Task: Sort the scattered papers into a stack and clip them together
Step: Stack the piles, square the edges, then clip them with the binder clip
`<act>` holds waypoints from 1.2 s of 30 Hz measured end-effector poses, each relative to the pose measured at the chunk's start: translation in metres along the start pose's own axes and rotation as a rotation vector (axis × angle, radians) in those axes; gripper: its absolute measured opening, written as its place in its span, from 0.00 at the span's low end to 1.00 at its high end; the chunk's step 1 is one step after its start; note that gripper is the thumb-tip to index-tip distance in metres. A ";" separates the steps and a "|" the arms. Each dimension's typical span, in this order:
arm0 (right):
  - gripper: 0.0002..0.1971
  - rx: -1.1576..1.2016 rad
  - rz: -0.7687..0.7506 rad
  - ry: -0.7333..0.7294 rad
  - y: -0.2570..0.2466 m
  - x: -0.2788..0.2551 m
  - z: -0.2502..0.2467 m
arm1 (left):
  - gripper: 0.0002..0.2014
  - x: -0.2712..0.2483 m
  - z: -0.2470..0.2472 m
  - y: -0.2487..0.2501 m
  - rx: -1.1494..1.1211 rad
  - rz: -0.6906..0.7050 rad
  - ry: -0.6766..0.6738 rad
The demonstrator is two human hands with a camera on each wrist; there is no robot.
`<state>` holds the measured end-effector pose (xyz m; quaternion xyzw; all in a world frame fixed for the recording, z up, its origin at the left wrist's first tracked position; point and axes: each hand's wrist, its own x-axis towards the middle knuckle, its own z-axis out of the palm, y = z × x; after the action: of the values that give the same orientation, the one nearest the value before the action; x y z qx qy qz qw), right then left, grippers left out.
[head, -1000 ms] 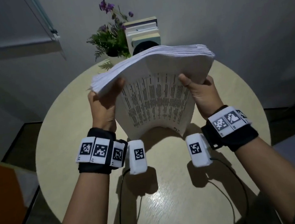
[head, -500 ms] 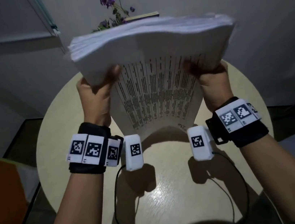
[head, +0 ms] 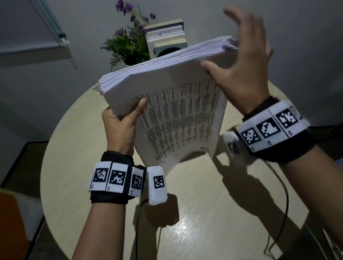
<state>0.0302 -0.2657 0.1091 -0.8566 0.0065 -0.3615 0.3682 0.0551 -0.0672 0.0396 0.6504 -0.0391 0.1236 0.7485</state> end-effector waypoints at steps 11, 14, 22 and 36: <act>0.10 -0.338 -0.377 -0.554 -0.041 0.029 0.006 | 0.12 -0.004 0.005 -0.002 0.104 0.000 -0.136; 0.18 -0.112 -0.206 -0.459 -0.023 0.044 -0.016 | 0.11 -0.013 -0.022 -0.032 0.292 -0.166 -0.062; 0.11 0.491 0.463 -0.253 0.054 0.030 -0.025 | 0.20 -0.027 -0.050 -0.072 -0.001 -0.547 0.021; 0.18 0.256 1.423 -0.313 0.163 -0.159 0.027 | 0.34 -0.073 -0.023 -0.149 0.147 -1.026 0.638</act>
<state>-0.0294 -0.3233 -0.1046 -0.6373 0.4655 0.0930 0.6071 0.0169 -0.0724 -0.1239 0.5672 0.5143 -0.0616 0.6403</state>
